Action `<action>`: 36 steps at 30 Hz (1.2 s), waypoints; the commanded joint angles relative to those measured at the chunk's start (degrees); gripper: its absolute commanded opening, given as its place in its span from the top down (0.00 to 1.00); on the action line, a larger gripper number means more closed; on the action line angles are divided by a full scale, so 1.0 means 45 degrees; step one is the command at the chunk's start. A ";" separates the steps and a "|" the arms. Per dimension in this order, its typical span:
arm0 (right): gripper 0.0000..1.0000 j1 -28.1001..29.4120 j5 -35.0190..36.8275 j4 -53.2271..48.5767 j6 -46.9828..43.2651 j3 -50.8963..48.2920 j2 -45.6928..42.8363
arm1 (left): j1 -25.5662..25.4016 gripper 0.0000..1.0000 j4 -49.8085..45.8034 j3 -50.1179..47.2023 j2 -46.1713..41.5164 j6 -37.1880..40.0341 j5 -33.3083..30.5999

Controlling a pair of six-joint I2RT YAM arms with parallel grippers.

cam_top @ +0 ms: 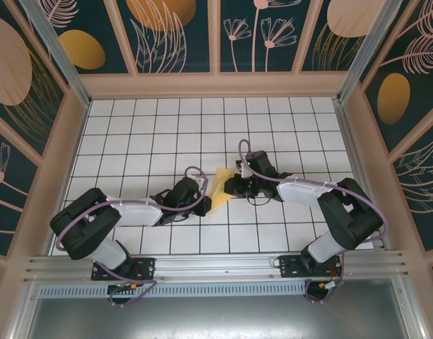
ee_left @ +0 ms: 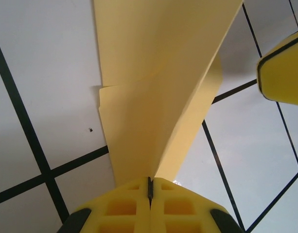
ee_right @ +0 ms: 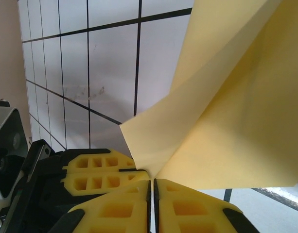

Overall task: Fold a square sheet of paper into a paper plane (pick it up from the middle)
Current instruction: Fourth fold the wing at the center of the table.

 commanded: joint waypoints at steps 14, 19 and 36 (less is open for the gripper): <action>0.89 0.0205 0.0562 0.0653 0.0210 0.0053 0.0174 | 0.0413 1.00 0.0583 -0.0127 0.0533 -0.0421 0.1165; 0.89 0.0254 0.1118 0.0754 0.0234 -0.0125 -0.0090 | 0.0444 1.00 0.0569 -0.0120 0.0462 -0.0410 0.1204; 0.93 0.0341 0.1344 0.2110 0.1162 -0.0871 -0.0333 | 0.1105 1.00 0.1080 -0.0189 0.1304 -0.1011 0.2569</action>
